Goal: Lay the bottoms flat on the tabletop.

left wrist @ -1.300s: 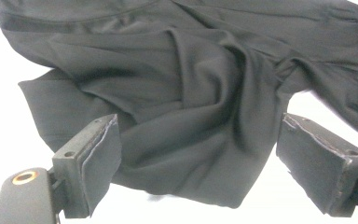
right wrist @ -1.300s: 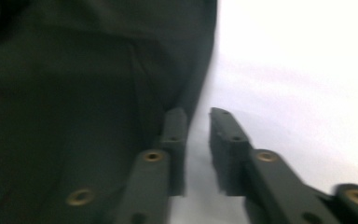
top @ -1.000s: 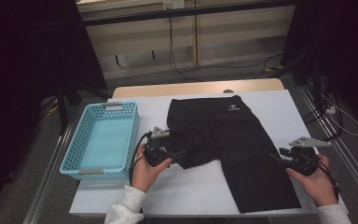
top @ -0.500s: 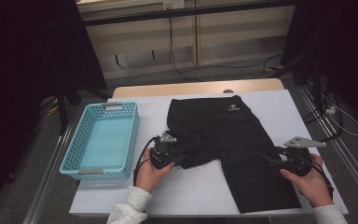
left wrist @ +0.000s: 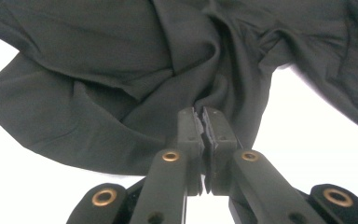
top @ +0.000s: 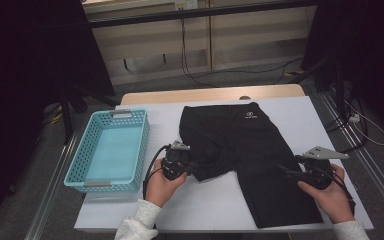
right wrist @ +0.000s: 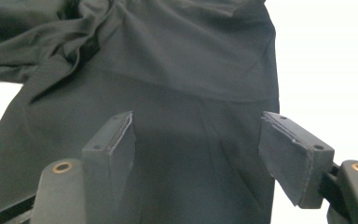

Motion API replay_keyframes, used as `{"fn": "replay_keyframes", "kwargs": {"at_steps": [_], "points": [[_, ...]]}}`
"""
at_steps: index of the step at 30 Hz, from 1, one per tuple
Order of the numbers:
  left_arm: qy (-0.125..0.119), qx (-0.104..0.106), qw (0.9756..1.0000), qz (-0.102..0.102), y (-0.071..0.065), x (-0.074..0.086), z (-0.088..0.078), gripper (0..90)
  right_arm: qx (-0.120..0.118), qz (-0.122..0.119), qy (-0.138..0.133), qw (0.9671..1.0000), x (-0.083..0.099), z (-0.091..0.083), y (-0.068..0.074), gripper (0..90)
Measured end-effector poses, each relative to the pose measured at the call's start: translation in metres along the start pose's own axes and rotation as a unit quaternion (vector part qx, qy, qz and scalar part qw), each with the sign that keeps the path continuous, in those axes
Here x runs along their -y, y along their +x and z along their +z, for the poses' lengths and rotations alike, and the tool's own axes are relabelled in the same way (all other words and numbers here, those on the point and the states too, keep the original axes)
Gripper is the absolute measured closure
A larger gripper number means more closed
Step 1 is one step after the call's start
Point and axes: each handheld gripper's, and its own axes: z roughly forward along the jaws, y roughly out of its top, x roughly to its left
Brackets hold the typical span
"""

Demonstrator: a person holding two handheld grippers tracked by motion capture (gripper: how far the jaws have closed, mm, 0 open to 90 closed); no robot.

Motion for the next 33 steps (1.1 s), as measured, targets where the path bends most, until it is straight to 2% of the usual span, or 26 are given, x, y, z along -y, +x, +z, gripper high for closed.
{"fn": "replay_keyframes", "kwargs": {"at_steps": [4, 9, 11, 12, 16, 18, 19, 23, 26, 28, 29, 32, 33], "points": [[-0.019, -0.001, 0.9998, -0.006, 0.000, -0.003, -0.007, 87.0, -0.004, -0.005, -0.004, 1.0000, -0.003, 0.001, 0.005, 27.0], [-0.044, 0.007, 0.9989, -0.014, -0.001, -0.015, -0.019, 87.0, -0.015, -0.010, -0.004, 0.9998, -0.006, 0.004, 0.011, 27.0], [-0.045, 0.005, 0.9990, -0.007, -0.001, -0.022, -0.022, 86.9, -0.018, -0.011, -0.005, 0.9998, -0.007, 0.005, 0.012, 27.0], [-0.051, 0.005, 0.9986, -0.012, -0.002, -0.025, -0.021, 86.9, -0.020, -0.011, -0.006, 0.9997, -0.007, 0.005, 0.012, 27.0], [-0.053, 0.000, 0.9986, -0.008, 0.003, -0.042, -0.014, 86.8, -0.025, -0.013, -0.008, 0.9996, -0.008, 0.005, 0.015, 27.0], [-0.056, 0.002, 0.9983, -0.018, 0.010, -0.047, -0.010, 86.9, -0.029, -0.015, -0.007, 0.9995, -0.008, 0.006, 0.017, 27.0], [-0.063, -0.007, 0.9977, -0.025, 0.013, -0.049, -0.006, 86.9, -0.030, -0.016, -0.007, 0.9994, -0.008, 0.007, 0.018, 27.0], [-0.053, -0.022, 0.9979, -0.030, 0.024, -0.049, 0.008, 86.8, -0.037, -0.021, -0.003, 0.9991, -0.007, 0.009, 0.022, 27.0], [-0.042, -0.021, 0.9985, -0.029, 0.030, -0.045, 0.016, 83.7, -0.040, -0.023, -0.003, 0.9990, -0.007, 0.010, 0.024, 27.0], [-0.044, -0.017, 0.9984, -0.033, 0.031, -0.042, 0.019, 75.3, -0.044, -0.022, -0.003, 0.9988, -0.007, 0.010, 0.025, 27.0], [-0.040, -0.016, 0.9985, -0.034, 0.032, -0.040, 0.020, 65.0, -0.044, -0.023, -0.003, 0.9988, -0.007, 0.011, 0.026, 27.0], [-0.046, -0.018, 0.9977, -0.047, 0.033, -0.034, 0.017, 42.1, -0.047, -0.026, 0.000, 0.9986, -0.007, 0.012, 0.028, 27.0], [-0.046, -0.021, 0.9977, -0.045, 0.034, -0.033, 0.014, 34.9, -0.048, -0.028, 0.001, 0.9984, -0.007, 0.012, 0.029, 27.0]]}}
